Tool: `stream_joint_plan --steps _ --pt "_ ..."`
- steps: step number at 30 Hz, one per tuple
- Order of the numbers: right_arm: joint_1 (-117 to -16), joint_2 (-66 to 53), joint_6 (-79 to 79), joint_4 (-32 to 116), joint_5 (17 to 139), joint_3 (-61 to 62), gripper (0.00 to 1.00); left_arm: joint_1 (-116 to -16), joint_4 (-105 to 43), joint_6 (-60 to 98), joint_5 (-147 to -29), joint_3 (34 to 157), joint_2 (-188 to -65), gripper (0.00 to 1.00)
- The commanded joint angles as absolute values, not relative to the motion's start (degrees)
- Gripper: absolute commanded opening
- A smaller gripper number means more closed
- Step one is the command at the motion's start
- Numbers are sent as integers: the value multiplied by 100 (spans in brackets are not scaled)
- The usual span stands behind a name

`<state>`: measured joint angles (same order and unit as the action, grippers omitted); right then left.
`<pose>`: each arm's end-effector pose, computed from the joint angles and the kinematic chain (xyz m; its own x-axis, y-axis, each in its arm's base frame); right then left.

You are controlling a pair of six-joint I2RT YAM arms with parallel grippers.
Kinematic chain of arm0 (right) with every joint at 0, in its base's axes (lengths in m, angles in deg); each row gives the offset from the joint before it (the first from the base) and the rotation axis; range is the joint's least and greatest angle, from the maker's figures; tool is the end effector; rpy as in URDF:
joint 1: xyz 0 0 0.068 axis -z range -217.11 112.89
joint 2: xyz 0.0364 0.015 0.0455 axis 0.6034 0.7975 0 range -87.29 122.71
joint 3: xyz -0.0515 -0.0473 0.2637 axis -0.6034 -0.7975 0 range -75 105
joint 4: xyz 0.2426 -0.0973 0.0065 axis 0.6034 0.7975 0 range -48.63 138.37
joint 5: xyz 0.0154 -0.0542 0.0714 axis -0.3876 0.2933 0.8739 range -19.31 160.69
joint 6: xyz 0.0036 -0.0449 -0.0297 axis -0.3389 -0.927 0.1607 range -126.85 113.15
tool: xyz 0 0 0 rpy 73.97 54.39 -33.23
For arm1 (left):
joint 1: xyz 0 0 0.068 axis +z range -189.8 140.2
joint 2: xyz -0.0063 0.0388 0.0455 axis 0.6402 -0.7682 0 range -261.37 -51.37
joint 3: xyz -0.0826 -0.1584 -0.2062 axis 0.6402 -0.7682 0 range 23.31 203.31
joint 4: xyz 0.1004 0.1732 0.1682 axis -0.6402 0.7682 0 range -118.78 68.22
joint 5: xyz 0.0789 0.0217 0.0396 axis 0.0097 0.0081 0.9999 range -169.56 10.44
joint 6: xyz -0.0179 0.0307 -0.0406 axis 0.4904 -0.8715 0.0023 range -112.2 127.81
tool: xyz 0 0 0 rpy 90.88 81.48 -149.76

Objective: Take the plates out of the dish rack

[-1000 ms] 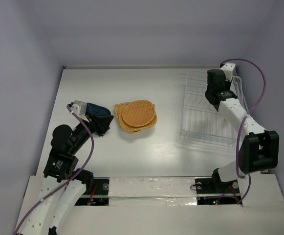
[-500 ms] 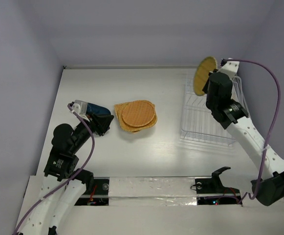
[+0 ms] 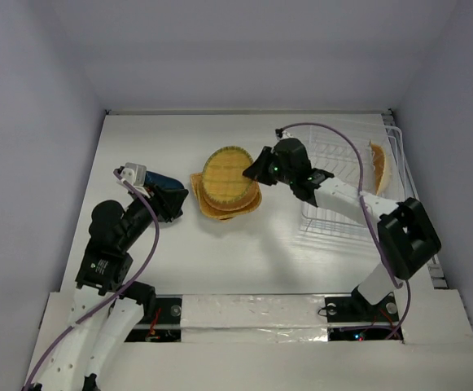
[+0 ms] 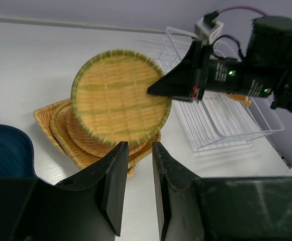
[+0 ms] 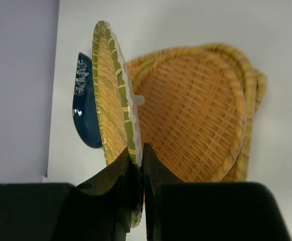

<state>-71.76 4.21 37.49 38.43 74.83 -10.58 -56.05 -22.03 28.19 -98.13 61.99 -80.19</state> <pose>0.3048 0.2137 0.2745 -0.6748 0.3809 -0.6321 -0.2093 0.7226 0.6589 0.1192 -0.0465 0.3477 -0.1499 -0.3002 -0.9420 0.5528 0.7645 -0.3316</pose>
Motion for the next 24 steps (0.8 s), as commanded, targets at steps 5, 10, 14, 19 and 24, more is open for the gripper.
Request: stream_joint_plan --steps 5,10,14,19,24 --pt "-7323 745 4474 2600 8053 -1171 2 -5562 -2412 2758 -9820 6454 -8072 23" --pt "-7323 780 4571 2433 7921 -1540 6 -5562 -2421 2758 -9846 6454 -8081 24" --pt "-7323 929 4571 2450 7711 -1620 8 -5510 -2438 2767 -9890 6436 -8081 24" --pt "-7323 1000 4545 2573 7509 -1620 14 -5510 -2429 2767 -9881 6427 -8073 24" --pt "-7323 913 4422 2836 7298 -1708 45 -5510 -2438 2758 -9907 6436 -8073 25"
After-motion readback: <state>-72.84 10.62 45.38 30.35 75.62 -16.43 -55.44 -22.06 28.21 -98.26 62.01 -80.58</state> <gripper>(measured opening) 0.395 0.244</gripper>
